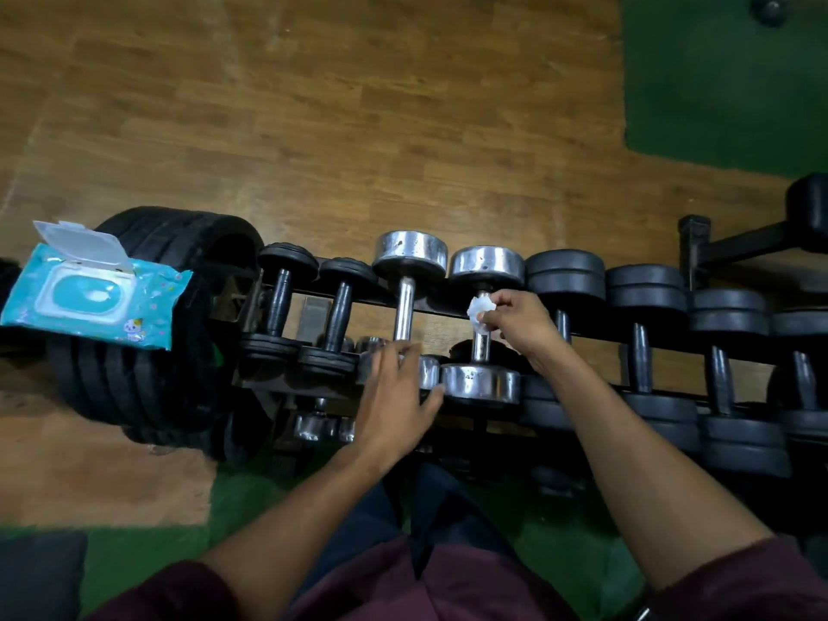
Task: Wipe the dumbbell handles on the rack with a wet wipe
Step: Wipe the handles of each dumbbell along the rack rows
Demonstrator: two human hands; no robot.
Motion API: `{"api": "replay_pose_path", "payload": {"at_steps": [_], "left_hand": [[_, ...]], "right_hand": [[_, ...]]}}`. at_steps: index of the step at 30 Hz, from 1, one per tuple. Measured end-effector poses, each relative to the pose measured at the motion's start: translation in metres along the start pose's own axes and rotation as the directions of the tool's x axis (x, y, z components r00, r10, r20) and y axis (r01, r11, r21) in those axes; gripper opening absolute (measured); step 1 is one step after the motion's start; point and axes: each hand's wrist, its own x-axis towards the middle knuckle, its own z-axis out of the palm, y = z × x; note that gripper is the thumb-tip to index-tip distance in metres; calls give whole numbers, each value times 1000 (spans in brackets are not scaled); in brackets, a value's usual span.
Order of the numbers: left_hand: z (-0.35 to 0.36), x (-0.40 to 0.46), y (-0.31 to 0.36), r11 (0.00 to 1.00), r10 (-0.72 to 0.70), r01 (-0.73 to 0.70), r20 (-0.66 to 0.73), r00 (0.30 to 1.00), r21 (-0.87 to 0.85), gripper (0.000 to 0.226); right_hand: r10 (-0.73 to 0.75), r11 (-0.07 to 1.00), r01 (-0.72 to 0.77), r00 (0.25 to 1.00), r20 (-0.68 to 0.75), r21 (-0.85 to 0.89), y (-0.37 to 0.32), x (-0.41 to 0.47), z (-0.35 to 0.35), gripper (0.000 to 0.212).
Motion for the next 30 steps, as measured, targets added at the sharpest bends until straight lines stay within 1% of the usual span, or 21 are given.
{"api": "replay_pose_path", "payload": {"at_steps": [2,4,5,7,9,11,12,13,15,18,19,20,21,23,24,25,27,30], "left_hand": [[7,-1,11,997,75,-75,30,997,2,61],[14,-1,20,990,130,-133,69,989,40,62],[20,-1,24,987,139,-146,92,986,67,63],[28,1,32,985,114,-129,134,984,115,67],[34,4,42,993,30,-48,167,985,103,70],[40,6,51,996,-57,45,171,984,72,71],[43,7,55,994,-94,84,163,982,69,69],[45,8,59,991,-125,114,153,980,76,67],[50,10,64,981,-179,167,128,975,100,65],[54,13,70,964,-245,232,98,965,128,63],[55,13,72,960,-257,245,86,962,136,62],[56,14,74,956,-268,256,73,961,144,61],[57,14,75,952,-276,264,59,959,154,62],[59,14,77,944,-297,287,38,954,164,66],[60,14,77,940,-307,299,29,951,163,68],[61,14,78,937,-316,309,22,948,160,68],[62,14,79,934,-324,320,1,946,160,65],[62,14,81,929,-322,319,-14,947,186,65]], "right_hand": [[-86,974,74,995,-50,-215,7,-1,-9,20],[-193,904,166,981,-28,-393,13,-3,-14,21],[-230,863,207,973,7,-461,15,-4,-16,24],[-275,772,295,954,122,-563,19,-2,-16,26],[-291,660,398,917,272,-637,21,2,-15,23],[-254,503,524,850,462,-687,21,5,-12,23],[-234,443,584,808,541,-680,23,7,-10,24],[-219,412,625,774,594,-663,25,10,-10,25],[-218,404,656,746,629,-638,26,16,-13,26],[-305,436,635,771,560,-637,23,26,-21,27],[-337,432,632,775,535,-644,22,30,-22,26],[-347,416,644,765,542,-642,23,32,-22,26],[-335,392,674,739,584,-627,23,33,-21,27],[-286,337,750,658,697,-569,25,32,-20,29],[-273,321,773,629,728,-548,28,32,-20,30],[-275,326,775,625,730,-541,30,32,-22,31],[-321,382,737,671,668,-557,34,35,-26,30],[-400,511,642,766,503,-572,43,40,-30,28]]}}
